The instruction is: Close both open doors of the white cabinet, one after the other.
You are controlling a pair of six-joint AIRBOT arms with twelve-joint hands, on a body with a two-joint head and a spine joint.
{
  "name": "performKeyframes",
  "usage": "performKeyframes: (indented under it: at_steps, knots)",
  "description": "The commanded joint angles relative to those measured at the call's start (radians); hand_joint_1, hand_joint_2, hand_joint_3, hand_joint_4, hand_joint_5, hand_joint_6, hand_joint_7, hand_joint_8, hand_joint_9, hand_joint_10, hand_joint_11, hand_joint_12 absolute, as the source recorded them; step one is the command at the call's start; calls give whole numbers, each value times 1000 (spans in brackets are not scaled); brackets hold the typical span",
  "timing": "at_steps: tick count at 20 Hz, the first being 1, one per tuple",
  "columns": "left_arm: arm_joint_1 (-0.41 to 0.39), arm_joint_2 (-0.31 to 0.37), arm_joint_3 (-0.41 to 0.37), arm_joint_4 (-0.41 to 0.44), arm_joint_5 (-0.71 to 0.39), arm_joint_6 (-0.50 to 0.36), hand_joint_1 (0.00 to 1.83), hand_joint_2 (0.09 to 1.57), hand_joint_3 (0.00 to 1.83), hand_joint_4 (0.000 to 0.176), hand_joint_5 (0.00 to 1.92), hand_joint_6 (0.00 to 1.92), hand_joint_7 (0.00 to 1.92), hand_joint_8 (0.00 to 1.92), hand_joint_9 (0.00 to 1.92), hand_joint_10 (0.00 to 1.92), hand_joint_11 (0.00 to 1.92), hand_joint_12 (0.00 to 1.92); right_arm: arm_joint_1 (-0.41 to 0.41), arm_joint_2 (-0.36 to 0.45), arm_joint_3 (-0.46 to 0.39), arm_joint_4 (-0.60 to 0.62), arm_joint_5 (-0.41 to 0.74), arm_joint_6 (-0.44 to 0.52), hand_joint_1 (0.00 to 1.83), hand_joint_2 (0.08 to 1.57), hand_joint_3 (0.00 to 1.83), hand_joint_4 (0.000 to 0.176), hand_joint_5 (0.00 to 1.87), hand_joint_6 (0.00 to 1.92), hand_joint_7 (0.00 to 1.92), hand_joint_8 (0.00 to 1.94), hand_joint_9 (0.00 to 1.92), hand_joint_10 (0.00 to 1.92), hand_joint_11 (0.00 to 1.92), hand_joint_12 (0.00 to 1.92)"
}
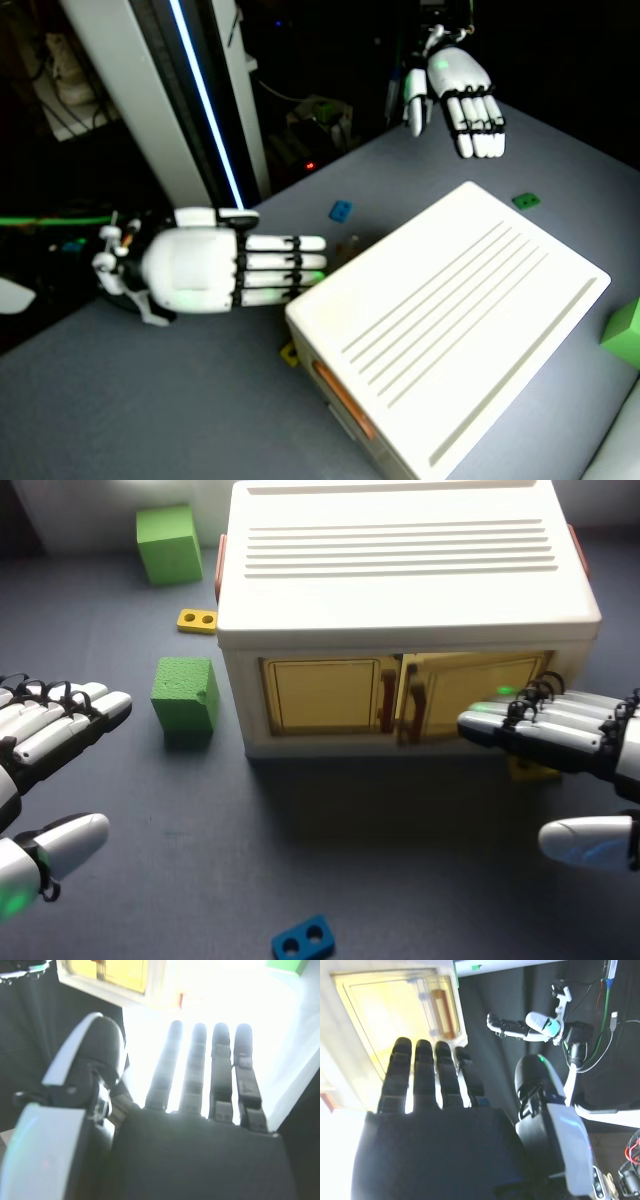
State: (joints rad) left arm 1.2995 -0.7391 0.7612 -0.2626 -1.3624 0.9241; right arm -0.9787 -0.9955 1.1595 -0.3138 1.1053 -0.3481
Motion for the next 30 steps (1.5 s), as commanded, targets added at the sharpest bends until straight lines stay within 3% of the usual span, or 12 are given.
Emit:
performKeyframes:
  at_steps: [1,8,13,23,25,26,30]
  knots:
    - [-4,-1,-1,0,-125,1,0,1556,1,0,59,1,45,2,87,1,0,429,16,-5,4,26,108,7,0,1417,12,0,0,0,0,0,0,0,0,0]
    - [-2,-3,-2,-1,-127,1,0,1542,0,0,71,3,55,3,94,2,0,433,56,-28,23,20,97,19,0,1427,9,0,0,0,0,0,0,0,0,0]
    - [7,-3,-5,-2,-138,-1,0,1538,0,0,72,1,72,4,114,5,0,479,24,26,-25,-14,138,70,0,1403,0,0,0,0,0,0,0,0,0,0]
    - [15,-2,-2,-12,-151,-2,0,1515,0,0,81,2,72,2,113,3,0,416,-172,143,-86,63,200,117,0,1394,0,0,0,0,0,0,0,0,4,1]
    - [16,-3,-1,-19,-159,-2,0,1511,0,0,86,3,70,3,89,2,0,321,-211,157,-88,112,222,116,0,1369,0,0,0,0,0,0,0,0,0,0]
    - [16,-3,1,-24,-164,-2,0,1501,0,0,52,4,20,2,36,5,0,179,-234,164,-90,145,235,108,0,1369,0,0,0,0,0,0,0,0,0,0]
    - [16,-3,6,-49,-199,-2,0,1526,5,0,86,2,54,3,71,4,0,376,-382,194,-99,331,350,55,0,1374,0,0,0,0,0,0,0,0,1,0]
